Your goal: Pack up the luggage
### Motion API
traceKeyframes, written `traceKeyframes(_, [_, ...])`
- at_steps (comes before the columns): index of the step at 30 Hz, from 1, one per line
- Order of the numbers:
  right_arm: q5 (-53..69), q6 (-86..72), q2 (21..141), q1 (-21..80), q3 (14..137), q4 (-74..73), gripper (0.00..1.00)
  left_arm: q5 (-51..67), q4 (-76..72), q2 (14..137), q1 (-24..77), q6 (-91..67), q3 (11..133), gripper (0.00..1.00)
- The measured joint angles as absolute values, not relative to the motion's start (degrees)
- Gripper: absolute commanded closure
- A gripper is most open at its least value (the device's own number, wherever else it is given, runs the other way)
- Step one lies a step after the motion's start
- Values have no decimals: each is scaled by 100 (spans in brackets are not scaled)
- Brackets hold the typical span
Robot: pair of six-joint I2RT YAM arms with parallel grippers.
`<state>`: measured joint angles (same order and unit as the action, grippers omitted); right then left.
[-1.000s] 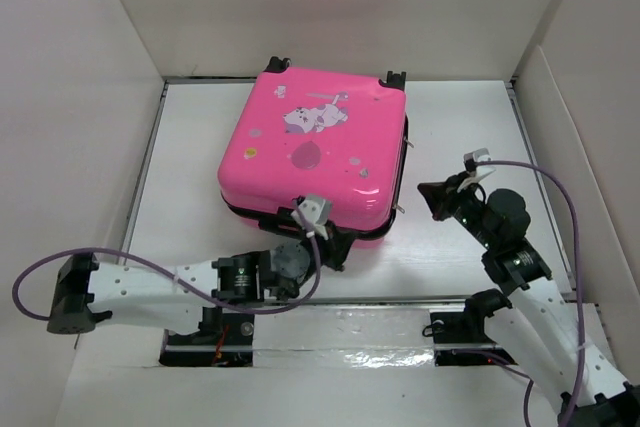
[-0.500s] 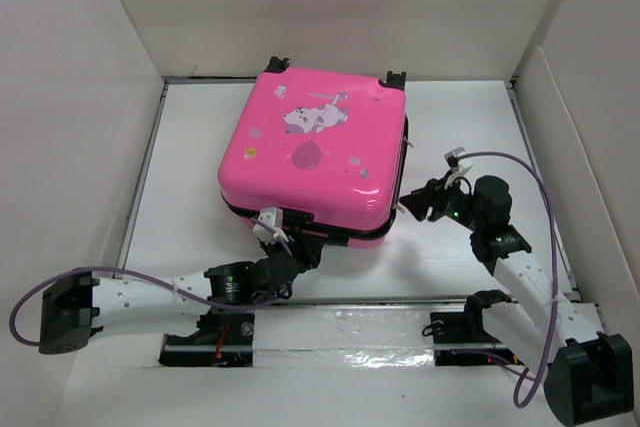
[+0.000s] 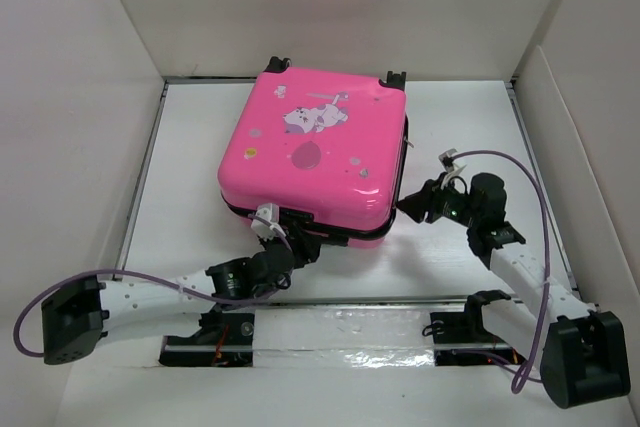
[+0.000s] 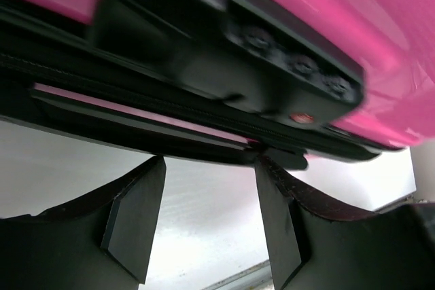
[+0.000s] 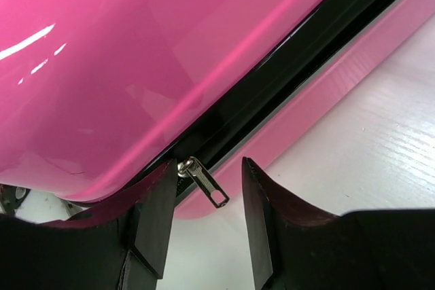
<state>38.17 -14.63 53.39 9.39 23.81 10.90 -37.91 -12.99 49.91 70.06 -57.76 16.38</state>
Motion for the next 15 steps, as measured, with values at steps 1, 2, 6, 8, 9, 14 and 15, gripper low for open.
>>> traceKeyframes(1, [3826, -1470, 5367, 939, 2379, 1090, 51, -3743, -1356, 5011, 6917, -5758, 1603, 47])
traceKeyframes(2, [3837, -1481, 5389, 939, 2379, 1096, 49, -3658, -1413, 5028, 6831, -5745, 1566, 47])
traceKeyframes(6, [3885, -1507, 5502, 902, 2355, 1181, 47, -3376, -1616, 5105, 6556, -5638, 1470, 47])
traceKeyframes(8, [3959, -1538, 5614, 895, 2349, 1258, 49, -3299, -1671, 5142, 6521, -5588, 1470, 48])
traceKeyframes(9, [4005, -1551, 5669, 895, 2349, 1323, 51, -3271, -1702, 5168, 6512, -5572, 1470, 48])
traceKeyframes(14, [4165, -1653, 5817, 895, 2349, 1544, 62, -3138, -1898, 5299, 6482, -5542, 1466, 53])
traceKeyframes(15, [4189, -1675, 5824, 895, 2344, 1577, 63, -3100, -1968, 5325, 6475, -5540, 1455, 55])
